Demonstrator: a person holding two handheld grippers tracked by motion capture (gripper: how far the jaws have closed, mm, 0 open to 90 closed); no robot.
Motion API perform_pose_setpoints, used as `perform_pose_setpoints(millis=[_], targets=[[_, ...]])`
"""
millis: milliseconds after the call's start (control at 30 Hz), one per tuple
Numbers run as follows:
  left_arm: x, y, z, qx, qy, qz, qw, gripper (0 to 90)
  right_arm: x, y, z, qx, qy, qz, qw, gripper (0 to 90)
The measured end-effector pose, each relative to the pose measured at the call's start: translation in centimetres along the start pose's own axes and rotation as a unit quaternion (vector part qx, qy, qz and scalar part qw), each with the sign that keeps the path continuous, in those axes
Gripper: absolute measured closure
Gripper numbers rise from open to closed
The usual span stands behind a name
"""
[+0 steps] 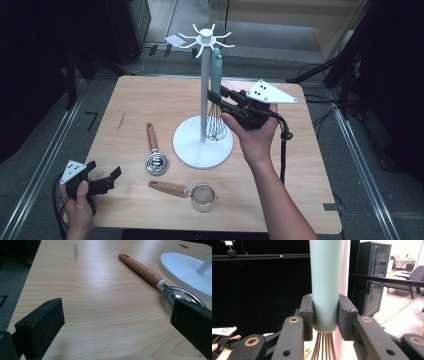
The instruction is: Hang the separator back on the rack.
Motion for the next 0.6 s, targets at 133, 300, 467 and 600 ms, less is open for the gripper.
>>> perform_pose_setpoints(millis=[133,300,467,600], targets=[[0.0,0.0,0.0,0.0,0.0,0.001,1.0,0.0,-0.1,0.1,0.1,-0.004,0.005,0.001,1.0,70.6],[0.0,0.0,0.0,-0.001,0.0,-0.001,1.0,0.0,-0.4,0.4,0.4,-0.003,0.009,0.013,0.9999,62.8],[0.0,0.0,0.0,0.0,0.0,-0.001,1.0,0.0,-0.2,1.2,1.0,0.007,0.001,0.016,0.9999,66.3],[0.0,0.0,0.0,0.0,0.0,0.0,1.0,0.0,0.3,1.8,1.5,0.012,-0.001,0.019,0.9997,77.4]])
Point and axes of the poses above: each handheld gripper's, and its own axes: z roughly backward along the jaws, y roughly out of its top, x roughly to its right, the point moved 5 cm from there along -z, roughly forward along the jaws, and after that the axes turned 3 degrees about -z, right-handed, at the moved point
